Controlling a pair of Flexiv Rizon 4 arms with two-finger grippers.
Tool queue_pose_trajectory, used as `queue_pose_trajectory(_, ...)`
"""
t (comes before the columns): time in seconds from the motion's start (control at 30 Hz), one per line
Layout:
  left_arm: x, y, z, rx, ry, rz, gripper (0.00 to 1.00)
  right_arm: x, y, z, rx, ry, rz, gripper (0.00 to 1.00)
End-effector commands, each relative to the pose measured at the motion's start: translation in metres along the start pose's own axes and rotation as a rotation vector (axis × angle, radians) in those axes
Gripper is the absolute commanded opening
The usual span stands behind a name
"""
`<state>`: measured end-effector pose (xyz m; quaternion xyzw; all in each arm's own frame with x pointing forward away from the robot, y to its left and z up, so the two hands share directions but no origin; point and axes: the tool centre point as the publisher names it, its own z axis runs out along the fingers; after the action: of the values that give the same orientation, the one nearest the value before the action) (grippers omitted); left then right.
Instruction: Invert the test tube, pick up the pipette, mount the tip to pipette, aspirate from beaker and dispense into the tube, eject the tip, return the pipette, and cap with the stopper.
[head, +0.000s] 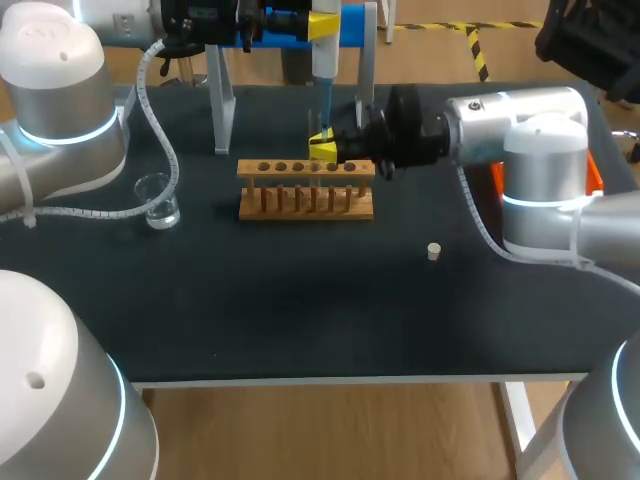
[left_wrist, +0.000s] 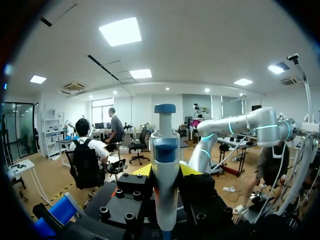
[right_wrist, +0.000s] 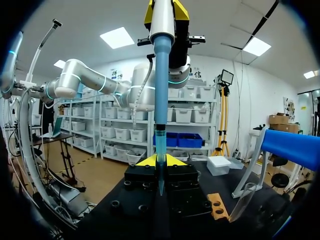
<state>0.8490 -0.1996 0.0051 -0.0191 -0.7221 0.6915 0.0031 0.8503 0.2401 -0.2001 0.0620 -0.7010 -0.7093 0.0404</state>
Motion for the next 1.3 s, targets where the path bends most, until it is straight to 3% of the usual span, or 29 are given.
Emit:
queue_pose_trajectory(0.03, 0.001, 0.001, 0.0, 0.005, -0.003, 0.002, 0.0, 0.0, 0.003, -0.001, -0.004, -0.003, -0.003, 0.0)
queue_pose_trajectory(0.53, 0.001, 0.001, 0.0, 0.005, -0.003, 0.002, 0.0, -0.002, 0.015, 0.004, -0.03, -0.005, -0.007, 0.0)
queue_pose_trajectory(0.83, 0.001, 0.001, 0.0, 0.005, -0.003, 0.002, 0.0, -0.006, 0.035, 0.001, -0.049, -0.01, -0.025, 0.0)
queue_pose_trajectory(1.0, 0.001, 0.001, 0.0, 0.005, -0.003, 0.002, 0.0, -0.005, 0.032, 0.0, -0.036, -0.003, -0.027, 0.0)
queue_pose_trajectory(1.07, 0.001, 0.001, 0.0, 0.005, -0.003, 0.002, 0.0, -0.004, 0.024, -0.001, -0.017, -0.007, -0.013, 0.72)
queue_pose_trajectory(1.1, 0.001, 0.001, 0.0, 0.005, -0.003, 0.002, 0.0, -0.002, 0.02, -0.002, -0.01, -0.005, -0.008, 1.0)
queue_pose_trajectory(1.3, 0.001, 0.001, 0.0, 0.005, -0.003, 0.002, 0.0, 0.006, -0.001, -0.017, 0.031, -0.001, 0.013, 1.0)
